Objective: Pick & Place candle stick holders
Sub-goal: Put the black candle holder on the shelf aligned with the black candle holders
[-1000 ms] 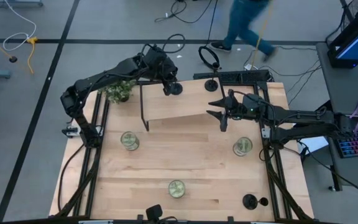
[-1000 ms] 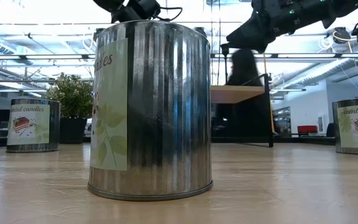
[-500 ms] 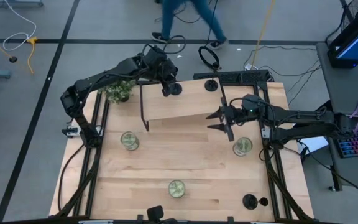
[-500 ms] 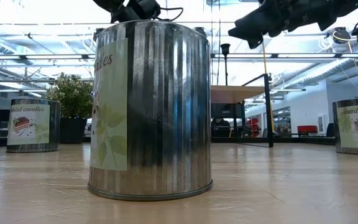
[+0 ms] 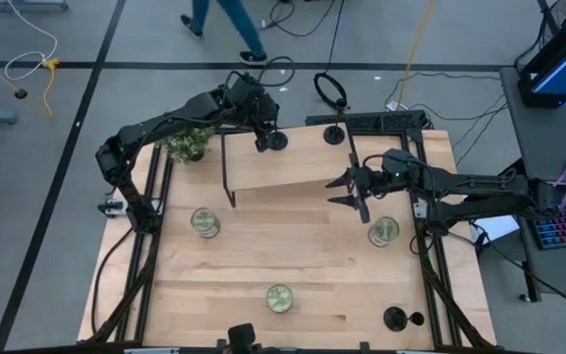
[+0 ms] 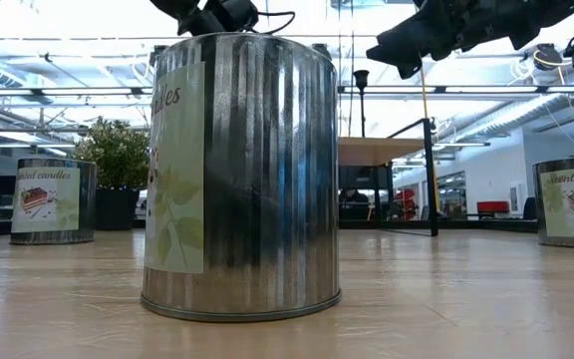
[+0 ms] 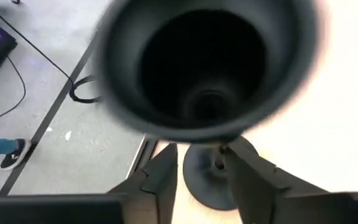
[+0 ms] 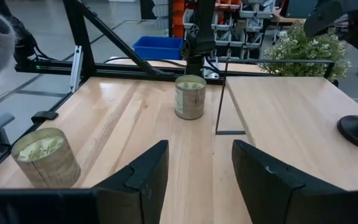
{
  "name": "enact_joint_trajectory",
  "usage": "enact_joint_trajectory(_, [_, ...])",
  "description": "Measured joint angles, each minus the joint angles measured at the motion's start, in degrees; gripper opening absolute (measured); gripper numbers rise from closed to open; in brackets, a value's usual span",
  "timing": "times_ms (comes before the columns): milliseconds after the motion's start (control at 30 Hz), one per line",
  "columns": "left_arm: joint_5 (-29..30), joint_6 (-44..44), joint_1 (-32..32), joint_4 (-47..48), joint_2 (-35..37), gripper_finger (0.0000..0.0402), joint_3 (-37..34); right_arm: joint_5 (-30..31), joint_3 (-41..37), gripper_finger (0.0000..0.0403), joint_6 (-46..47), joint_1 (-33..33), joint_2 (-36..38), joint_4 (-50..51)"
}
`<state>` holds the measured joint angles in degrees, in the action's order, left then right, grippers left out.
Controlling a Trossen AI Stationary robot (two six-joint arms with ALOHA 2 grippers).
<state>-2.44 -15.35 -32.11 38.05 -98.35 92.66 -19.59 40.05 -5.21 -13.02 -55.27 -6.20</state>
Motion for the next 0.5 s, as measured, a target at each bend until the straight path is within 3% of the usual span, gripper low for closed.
enact_joint_trajectory(333, [0.1,-1.6,3.9,9.4,4.4,0.0197,-0.1,-0.3,0.0,0.0172,-0.5,0.0,3.2,10.3])
enact_joint_trajectory(433, [0.1,-1.6,5.8,11.8,6.5,0.0198,-0.1,-4.6,0.0,0.0172,-1.7,0.0,5.7,15.1])
enact_joint_trajectory(500, [0.0,-1.4,6.9,13.4,8.1,0.0198,-0.1,-11.0,0.0,0.0171,-3.5,0.0,7.5,19.6])
